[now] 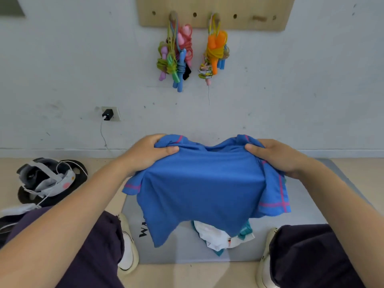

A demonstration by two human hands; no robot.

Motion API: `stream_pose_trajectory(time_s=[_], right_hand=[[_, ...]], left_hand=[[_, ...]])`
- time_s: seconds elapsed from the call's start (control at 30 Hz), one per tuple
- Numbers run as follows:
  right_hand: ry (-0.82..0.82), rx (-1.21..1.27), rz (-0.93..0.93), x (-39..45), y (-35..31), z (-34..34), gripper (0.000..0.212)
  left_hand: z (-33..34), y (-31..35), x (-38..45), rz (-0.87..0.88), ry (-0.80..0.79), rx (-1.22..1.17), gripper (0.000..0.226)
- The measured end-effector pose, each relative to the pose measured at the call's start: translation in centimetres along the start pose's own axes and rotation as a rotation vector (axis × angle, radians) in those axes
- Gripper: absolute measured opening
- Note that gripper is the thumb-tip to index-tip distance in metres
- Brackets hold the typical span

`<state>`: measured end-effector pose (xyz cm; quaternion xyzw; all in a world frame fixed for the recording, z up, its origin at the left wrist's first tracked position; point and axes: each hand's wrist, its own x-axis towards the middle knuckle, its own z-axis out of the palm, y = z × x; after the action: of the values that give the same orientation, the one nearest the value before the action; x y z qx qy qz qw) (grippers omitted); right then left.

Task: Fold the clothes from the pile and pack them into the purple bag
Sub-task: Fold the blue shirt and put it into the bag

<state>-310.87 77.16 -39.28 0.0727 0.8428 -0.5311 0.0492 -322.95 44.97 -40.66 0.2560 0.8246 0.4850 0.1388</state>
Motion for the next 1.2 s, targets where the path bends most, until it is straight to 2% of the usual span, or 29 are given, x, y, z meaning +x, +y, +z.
stream_pose_trajectory(time_s=[0.13, 0.23, 0.33, 0.47, 0.57, 0.6, 0.7, 0.77, 0.9, 1.0, 1.1, 1.2], right_hand=[[0.05, -0.002, -0.06, 0.6, -2.9, -1.8, 0.015], [0.043, -0.048, 0.013, 3.4, -0.5, -1.5, 0.018], [0.015, -0.165, 0.153, 7.8, 7.0, 1.1, 0.016], [-0.082, -0.243, 0.356, 12.2, 21.4, 7.3, 0.01], [-0.1, -0.196, 0.493, 13.0, 30.4, 12.2, 0.02], [-0.087, -0.182, 0.522, 13.1, 32.7, 13.5, 0.024], [-0.072, -0.147, 0.586, 13.3, 37.6, 16.0, 0.03], [-0.056, -0.128, 0.611, 13.8, 39.2, 16.5, 0.027], [0.011, -0.038, 0.623, 14.4, 40.1, 15.6, 0.036], [0.071, 0.022, 0.6, 14.4, 40.2, 14.3, 0.04], [0.091, 0.208, 0.606, 14.4, 39.2, 12.7, 0.023], [-0.017, 0.263, 0.582, 15.0, 37.4, 10.9, 0.007]], left_hand=[[-1.8, 2.6, 1.5, 0.053, 0.014, -0.083, 0.02], [-0.8, -0.1, 4.0, -0.046, -0.118, -0.12, 0.033], [3.7, -7.8, 6.7, -0.246, -0.224, -0.093, 0.033], [12.5, -22.2, 7.9, -0.536, -0.296, 0.044, 0.008], [17.8, -30.6, 7.2, -0.719, -0.342, 0.063, 0.014], [19.1, -32.6, 6.9, -0.755, -0.338, 0.061, 0.009], [21.5, -36.8, 6.6, -0.806, -0.312, 0.042, 0.018], [22.5, -38.3, 6.9, -0.852, -0.328, -0.004, 0.014], [23.1, -39.1, 8.1, -0.924, -0.2, -0.186, 0.037], [22.6, -38.8, 9.0, -0.874, -0.146, -0.227, 0.023], [21.1, -38.1, 9.6, -0.835, -0.212, -0.201, 0.011], [19.0, -37.3, 10.7, -0.711, -0.26, -0.04, 0.009]])
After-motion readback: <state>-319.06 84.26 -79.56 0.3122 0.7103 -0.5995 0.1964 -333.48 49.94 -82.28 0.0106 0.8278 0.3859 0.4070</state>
